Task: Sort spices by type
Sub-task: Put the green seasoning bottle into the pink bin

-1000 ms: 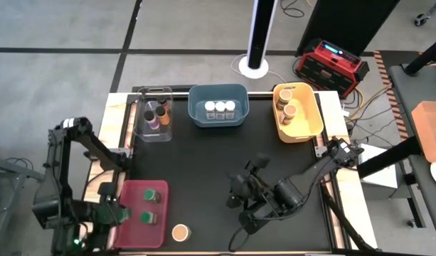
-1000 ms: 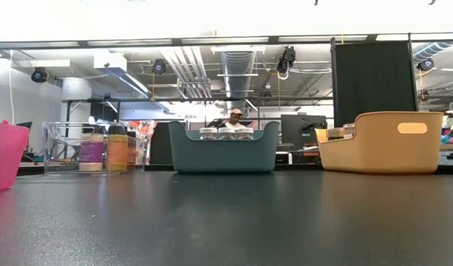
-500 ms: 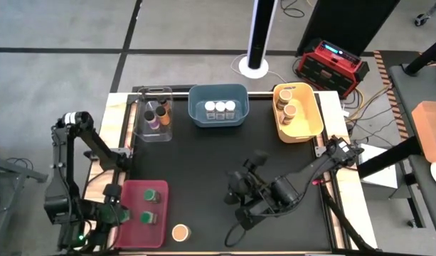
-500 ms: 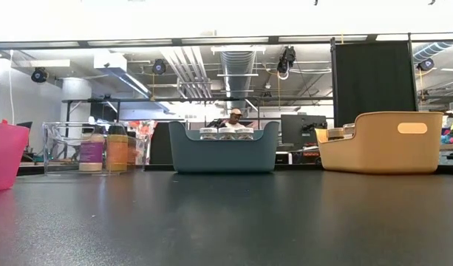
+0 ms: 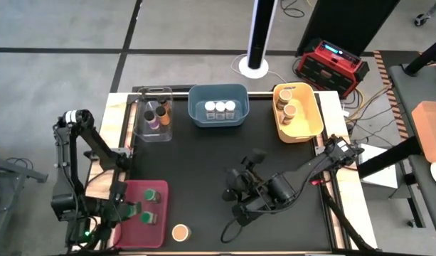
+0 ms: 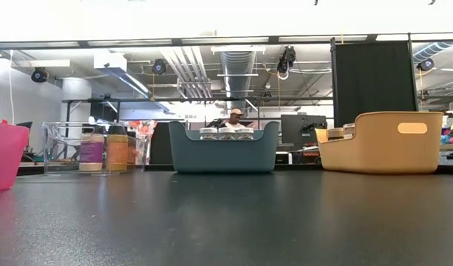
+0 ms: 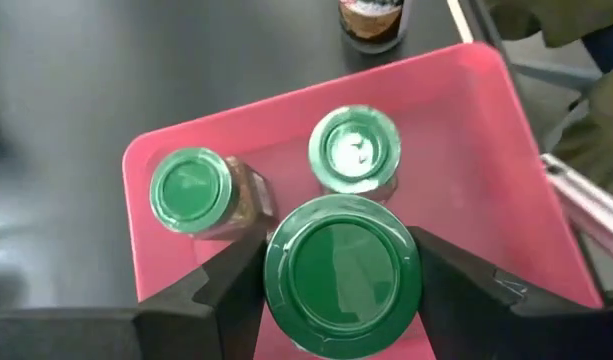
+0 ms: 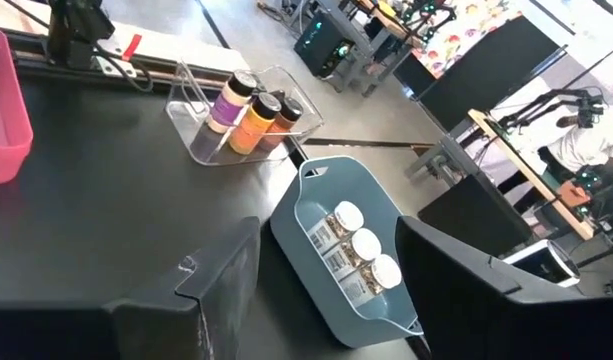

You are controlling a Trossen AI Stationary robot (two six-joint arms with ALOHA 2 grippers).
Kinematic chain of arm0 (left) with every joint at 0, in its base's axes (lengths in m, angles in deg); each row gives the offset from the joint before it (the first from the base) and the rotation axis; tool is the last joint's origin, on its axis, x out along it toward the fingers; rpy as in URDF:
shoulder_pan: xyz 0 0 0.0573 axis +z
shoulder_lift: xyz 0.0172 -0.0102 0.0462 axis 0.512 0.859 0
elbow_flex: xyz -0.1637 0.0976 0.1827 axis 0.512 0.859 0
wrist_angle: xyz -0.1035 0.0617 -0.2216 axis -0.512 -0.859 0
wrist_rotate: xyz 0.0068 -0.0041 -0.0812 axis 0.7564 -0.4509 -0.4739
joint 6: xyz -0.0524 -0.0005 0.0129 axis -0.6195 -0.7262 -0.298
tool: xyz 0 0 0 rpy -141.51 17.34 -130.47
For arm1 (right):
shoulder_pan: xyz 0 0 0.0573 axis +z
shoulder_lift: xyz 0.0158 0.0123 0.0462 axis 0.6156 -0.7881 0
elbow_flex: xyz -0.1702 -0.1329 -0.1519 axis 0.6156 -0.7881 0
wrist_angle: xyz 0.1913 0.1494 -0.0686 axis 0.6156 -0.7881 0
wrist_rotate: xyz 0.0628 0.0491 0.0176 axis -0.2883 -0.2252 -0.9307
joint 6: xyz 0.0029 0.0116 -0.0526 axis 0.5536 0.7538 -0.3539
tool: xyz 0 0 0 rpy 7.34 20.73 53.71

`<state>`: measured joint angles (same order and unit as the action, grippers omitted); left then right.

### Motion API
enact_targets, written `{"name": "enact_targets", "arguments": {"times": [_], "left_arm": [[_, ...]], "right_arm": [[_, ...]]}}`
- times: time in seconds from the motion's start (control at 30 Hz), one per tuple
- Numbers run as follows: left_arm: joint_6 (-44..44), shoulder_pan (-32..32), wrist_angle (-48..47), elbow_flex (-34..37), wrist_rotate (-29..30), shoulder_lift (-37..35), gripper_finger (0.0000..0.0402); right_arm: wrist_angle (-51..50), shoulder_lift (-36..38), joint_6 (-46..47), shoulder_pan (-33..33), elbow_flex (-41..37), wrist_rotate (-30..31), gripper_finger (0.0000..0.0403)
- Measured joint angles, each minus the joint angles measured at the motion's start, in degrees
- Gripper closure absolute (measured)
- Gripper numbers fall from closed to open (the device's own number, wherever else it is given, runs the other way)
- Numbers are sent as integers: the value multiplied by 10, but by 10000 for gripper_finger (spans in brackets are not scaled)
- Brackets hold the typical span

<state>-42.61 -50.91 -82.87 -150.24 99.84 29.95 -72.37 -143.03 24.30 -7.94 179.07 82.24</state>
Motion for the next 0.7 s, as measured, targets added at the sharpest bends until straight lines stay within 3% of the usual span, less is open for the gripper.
{"name": "enact_targets", "arguments": {"times": [0.4, 0.7], "left_arm": [[11, -3, 6, 58, -17, -59, 204], [54, -4, 88, 135, -28, -125, 205]], "right_arm": [[8, 0, 0, -1, -1, 0, 183], [18, 0, 0, -1, -3, 0, 181]]}}
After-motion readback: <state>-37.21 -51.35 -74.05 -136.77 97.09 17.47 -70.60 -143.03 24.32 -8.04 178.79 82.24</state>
